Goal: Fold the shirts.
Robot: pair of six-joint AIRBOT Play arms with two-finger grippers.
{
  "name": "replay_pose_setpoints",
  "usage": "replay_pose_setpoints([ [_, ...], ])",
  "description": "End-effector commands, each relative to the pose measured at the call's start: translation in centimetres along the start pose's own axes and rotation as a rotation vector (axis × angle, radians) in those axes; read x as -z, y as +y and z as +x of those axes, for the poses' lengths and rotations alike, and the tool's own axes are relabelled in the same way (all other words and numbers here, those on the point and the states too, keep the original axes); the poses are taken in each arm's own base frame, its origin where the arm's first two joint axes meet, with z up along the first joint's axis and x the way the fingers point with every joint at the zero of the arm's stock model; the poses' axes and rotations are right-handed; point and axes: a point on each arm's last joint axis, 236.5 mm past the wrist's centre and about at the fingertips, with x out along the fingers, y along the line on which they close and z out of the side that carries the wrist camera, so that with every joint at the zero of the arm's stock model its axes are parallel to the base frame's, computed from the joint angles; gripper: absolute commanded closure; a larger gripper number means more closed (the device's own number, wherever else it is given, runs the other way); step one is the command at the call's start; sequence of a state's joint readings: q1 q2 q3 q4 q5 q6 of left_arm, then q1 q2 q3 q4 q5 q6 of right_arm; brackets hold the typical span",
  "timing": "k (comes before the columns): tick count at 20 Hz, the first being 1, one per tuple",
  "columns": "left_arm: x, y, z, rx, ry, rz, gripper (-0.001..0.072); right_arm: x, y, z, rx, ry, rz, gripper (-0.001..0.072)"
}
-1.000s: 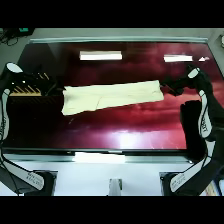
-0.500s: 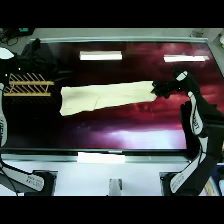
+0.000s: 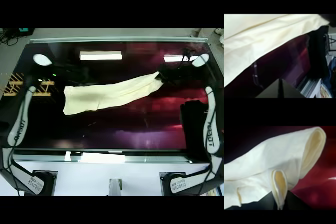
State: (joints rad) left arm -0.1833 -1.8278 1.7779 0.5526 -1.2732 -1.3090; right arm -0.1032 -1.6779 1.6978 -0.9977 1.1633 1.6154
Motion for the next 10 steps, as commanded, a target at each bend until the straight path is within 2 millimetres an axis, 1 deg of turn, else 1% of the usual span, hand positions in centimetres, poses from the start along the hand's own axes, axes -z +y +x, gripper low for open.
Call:
replay_pose_setpoints([
  [1, 4.3, -0.2, 8.7, 0.009, 0.118, -0.046, 0.0674, 2.9, 4.1, -6.9, -0.026, 0.035, -0.087, 0.0687],
  [2, 5.5, -0.3, 10.7, 0.008, 0.145, -0.055, 0.0674, 3.9, 4.9, -8.6, -0.025, 0.047, -0.092, 0.0687],
  [3, 6.3, -0.5, 12.2, 0.007, 0.159, -0.051, 0.0674, 4.9, 5.7, -10.3, -0.026, 0.057, -0.1, 0.0687],
  [6, 7.6, -1.8, 16.1, -0.001, 0.144, -0.075, 0.0675, 7.7, 7.4, -14.4, -0.028, 0.081, -0.118, 0.0687],
  [7, 8.0, -2.4, 17.3, 0.005, 0.14, -0.076, 0.0675, 8.5, 7.8, -15.4, -0.028, 0.086, -0.122, 0.0686],
  [8, 8.9, -3.1, 18.6, 0.012, 0.147, -0.072, 0.0675, 9.2, 8.1, -16.4, -0.026, 0.09, -0.122, 0.0686],
  [10, 11.3, -4.6, 21.3, 0.037, 0.178, -0.077, 0.0675, 10.2, 8.4, -17.9, -0.009, 0.086, -0.112, 0.0686],
])
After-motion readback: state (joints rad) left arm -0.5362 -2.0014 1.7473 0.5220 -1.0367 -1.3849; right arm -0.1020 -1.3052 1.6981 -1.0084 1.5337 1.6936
